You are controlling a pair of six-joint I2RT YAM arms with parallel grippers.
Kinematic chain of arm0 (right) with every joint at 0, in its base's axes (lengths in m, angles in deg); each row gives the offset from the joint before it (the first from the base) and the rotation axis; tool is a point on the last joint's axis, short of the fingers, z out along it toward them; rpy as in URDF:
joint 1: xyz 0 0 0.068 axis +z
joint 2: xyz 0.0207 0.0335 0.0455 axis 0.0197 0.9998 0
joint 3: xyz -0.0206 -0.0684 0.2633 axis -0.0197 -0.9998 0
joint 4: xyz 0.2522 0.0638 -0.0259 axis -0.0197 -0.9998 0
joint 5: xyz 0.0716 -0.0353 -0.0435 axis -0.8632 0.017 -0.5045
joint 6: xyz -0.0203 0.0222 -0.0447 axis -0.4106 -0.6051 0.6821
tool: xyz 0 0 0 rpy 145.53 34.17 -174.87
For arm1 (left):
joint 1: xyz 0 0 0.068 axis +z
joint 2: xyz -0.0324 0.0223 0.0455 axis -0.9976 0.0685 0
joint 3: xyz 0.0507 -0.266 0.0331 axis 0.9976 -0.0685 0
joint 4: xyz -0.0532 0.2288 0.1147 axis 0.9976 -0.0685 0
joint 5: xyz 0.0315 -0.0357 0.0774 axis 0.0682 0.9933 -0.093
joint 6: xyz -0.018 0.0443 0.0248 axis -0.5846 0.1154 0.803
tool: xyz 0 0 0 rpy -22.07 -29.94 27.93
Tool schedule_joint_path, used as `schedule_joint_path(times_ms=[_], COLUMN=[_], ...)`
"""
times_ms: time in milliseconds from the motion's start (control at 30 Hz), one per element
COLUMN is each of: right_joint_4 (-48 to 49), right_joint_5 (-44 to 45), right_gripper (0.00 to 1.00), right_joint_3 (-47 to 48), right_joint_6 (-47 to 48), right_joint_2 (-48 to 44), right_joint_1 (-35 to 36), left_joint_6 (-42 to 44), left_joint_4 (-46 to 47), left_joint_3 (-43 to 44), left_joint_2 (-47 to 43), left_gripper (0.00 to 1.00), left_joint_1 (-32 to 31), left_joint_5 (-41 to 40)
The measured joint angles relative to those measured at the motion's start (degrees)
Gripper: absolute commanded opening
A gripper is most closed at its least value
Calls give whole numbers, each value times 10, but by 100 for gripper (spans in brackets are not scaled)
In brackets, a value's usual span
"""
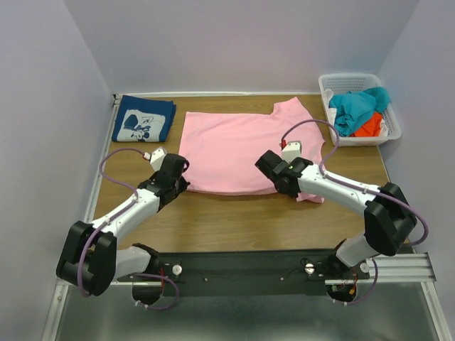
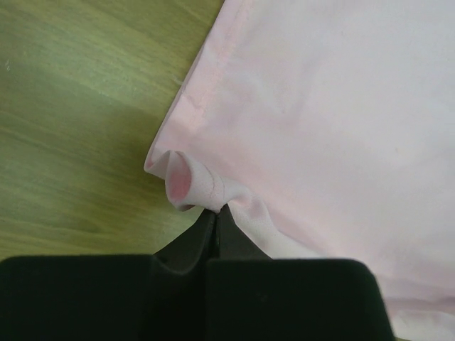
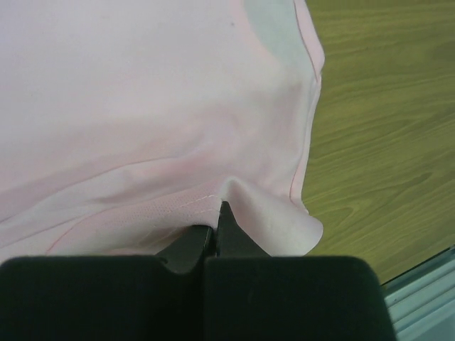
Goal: Fold and stack the t-shirts
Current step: Fold the tshirt
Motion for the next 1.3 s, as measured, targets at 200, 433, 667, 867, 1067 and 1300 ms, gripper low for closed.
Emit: schedule_joint_path(times_ms=[200, 433, 667, 867, 1067, 1300], right_joint_4=[19, 57, 96, 121, 140, 191], right_joint_5=[23, 23, 10, 2, -6, -32], right_gripper=[1, 1, 1, 1, 1, 55], right_joint_3=[45, 66, 77, 109, 140, 192], right_joint_6=[67, 126, 176, 213, 254, 325], right_joint_2=[33, 58, 92, 139, 187, 275], right_joint_1=[-21, -52, -80, -100, -120, -156], left_joint_6=[18, 35, 45, 54, 62, 81], left_joint_4=[17, 30, 38, 48, 54, 64], left_joint_3=[27, 69, 97, 125, 146, 183], left_joint_2=[35, 83, 124, 164, 212, 266], left_gripper=[0, 0, 0, 0, 0, 87], left_joint_1=[15, 28, 39, 46, 56, 77], left_joint_5=[6, 9, 9, 11, 18, 33])
